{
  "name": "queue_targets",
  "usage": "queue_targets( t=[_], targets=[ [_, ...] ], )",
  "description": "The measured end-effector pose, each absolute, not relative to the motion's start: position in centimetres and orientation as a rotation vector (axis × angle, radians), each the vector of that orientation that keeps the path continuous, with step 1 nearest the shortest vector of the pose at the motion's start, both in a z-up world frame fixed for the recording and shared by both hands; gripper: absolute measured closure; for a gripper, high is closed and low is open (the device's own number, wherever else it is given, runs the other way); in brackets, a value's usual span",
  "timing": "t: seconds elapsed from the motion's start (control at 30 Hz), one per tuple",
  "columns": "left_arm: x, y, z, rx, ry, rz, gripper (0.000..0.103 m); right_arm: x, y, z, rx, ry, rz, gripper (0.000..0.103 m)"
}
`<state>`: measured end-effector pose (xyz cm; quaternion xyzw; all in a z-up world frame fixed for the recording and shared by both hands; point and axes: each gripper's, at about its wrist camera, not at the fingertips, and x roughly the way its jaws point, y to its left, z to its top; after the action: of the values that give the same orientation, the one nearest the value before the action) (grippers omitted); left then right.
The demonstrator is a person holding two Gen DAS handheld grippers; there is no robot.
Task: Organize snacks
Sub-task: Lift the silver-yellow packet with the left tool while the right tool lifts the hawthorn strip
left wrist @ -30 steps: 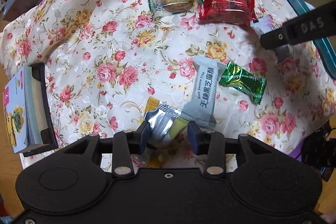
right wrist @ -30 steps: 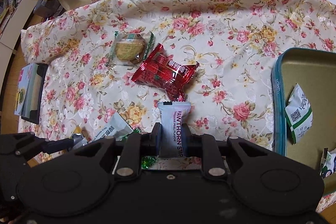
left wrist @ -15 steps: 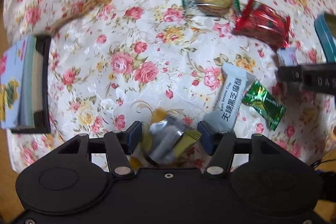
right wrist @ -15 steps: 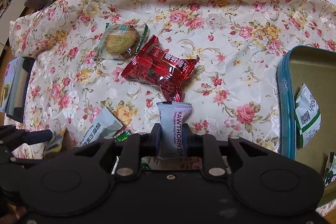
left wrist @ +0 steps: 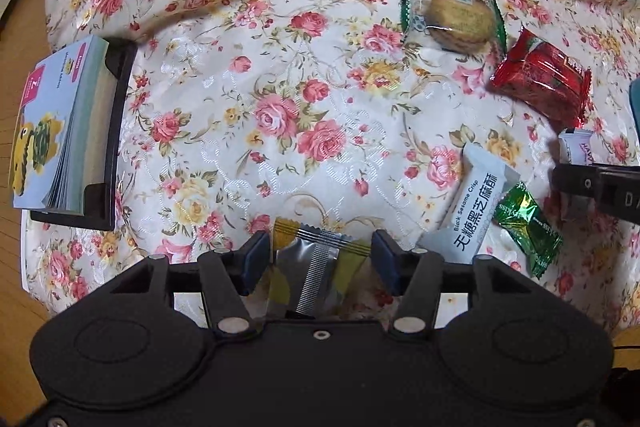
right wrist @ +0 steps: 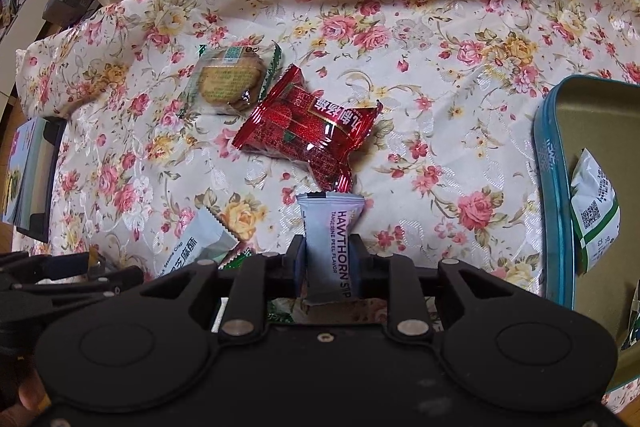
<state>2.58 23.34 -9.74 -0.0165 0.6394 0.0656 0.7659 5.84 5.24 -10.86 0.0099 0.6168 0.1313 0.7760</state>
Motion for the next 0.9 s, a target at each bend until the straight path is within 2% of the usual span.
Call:
queue_targets(
  t=[0.07, 0.13, 0.2, 0.23, 0.5, 0.53, 0.57, 0.6, 0.7, 0.83, 0.9],
  targets=[
    [2.7, 23.3, -9.8, -0.061, 1.390, 0.154, 0.039, 5.6, 5.6, -10.8, -0.004, 1.330, 0.290, 0.075],
    [2.9, 23.5, -10.0, -0.091, 1.396, 0.173, 0.030, 5.4, 6.0, -10.8, -0.025, 1.325, 0.313, 0.069],
    [2.9, 23.9, -10.2, -0.088, 1.396, 0.183, 0.023, 5.2, 6.4, -10.8, -0.041, 1.321, 0.347, 0.056],
    [2.8, 23.8, -10.3, -0.090, 1.393, 0.180, 0.022, 5.1, 6.6, -10.8, -0.053, 1.318, 0.354, 0.055],
    [2.2, 23.5, -10.4, -0.098, 1.379, 0.149, 0.021, 4.7, 7.0, -10.7, -0.094, 1.307, 0.357, 0.055],
    [2.2, 23.2, -10.3, -0.090, 1.377, 0.142, 0.021, 4.8, 7.0, -10.8, -0.087, 1.310, 0.365, 0.053],
    [2.2, 23.0, -10.3, -0.083, 1.377, 0.135, 0.021, 4.8, 7.1, -10.8, -0.080, 1.313, 0.381, 0.044],
    [2.2, 22.9, -10.2, -0.081, 1.377, 0.132, 0.021, 4.8, 7.1, -10.9, -0.080, 1.311, 0.386, 0.040],
    [2.4, 22.8, -10.3, -0.080, 1.376, 0.130, 0.022, 4.5, 7.1, -10.9, -0.062, 1.287, 0.366, 0.038],
    [2.1, 22.9, -10.6, -0.090, 1.379, 0.133, 0.023, 4.0, 7.3, -10.8, -0.091, 1.255, 0.355, 0.041],
    [2.4, 22.7, -10.3, -0.092, 1.379, 0.129, 0.027, 3.8, 7.5, -10.7, -0.141, 1.231, 0.342, 0.060]
  ],
)
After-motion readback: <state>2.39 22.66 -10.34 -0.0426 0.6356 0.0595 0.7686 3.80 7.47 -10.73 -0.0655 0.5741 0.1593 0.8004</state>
